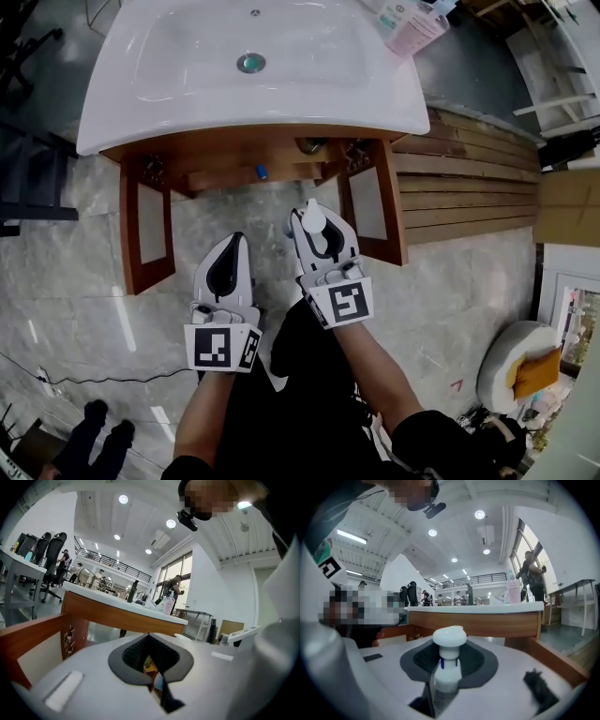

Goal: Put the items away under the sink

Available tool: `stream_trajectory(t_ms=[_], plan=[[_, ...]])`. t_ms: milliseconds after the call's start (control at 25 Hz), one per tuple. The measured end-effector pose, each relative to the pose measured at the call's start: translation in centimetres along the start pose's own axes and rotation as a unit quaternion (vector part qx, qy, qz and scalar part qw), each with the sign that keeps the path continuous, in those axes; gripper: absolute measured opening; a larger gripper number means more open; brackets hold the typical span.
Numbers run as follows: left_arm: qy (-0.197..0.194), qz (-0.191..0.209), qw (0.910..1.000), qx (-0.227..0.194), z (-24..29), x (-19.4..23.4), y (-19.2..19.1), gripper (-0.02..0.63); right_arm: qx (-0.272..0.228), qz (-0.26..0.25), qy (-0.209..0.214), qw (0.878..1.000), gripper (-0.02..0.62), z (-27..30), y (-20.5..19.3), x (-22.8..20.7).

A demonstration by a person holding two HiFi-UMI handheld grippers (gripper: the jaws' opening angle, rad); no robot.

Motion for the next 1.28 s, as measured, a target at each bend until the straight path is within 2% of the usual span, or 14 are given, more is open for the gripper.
stream_trajectory(t_ms=[280,720,1080,1280], plan=[[-0.010,-0.005,0.9999,-0.004,2.0,1.1,-3.8,0.005,0.000,0.006,0.003,1.000,0.110,1.4,-4.4,-0.8],[-0.040,0.018,0.9984,-0.035,4.8,2.5,-8.8,0.005,-0.024,-0.012,-0.001,1.000,0.110,4.1,-10.5,-2.0],[-0.052,0.017,0.9976,-0.043,5.7,4.4,-11.2,0.005,-0.027,-0.011,-0.007,1.000,0.110,6.8,-12.7,-2.4],[-0.066,0.019,0.9967,-0.043,5.4,4.9,-11.3,0.005,-0.026,-0.014,-0.015,0.999,0.110,8.1,-12.7,-2.8]])
Point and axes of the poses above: the fingertips, and each gripper's own axes: z forward along the fingers, x to its left, y out of its top, the point moved 3 cm from there along -z, backward along the fingers, and after that the axes turned 9 degrees about y, right-handed, at the moved point
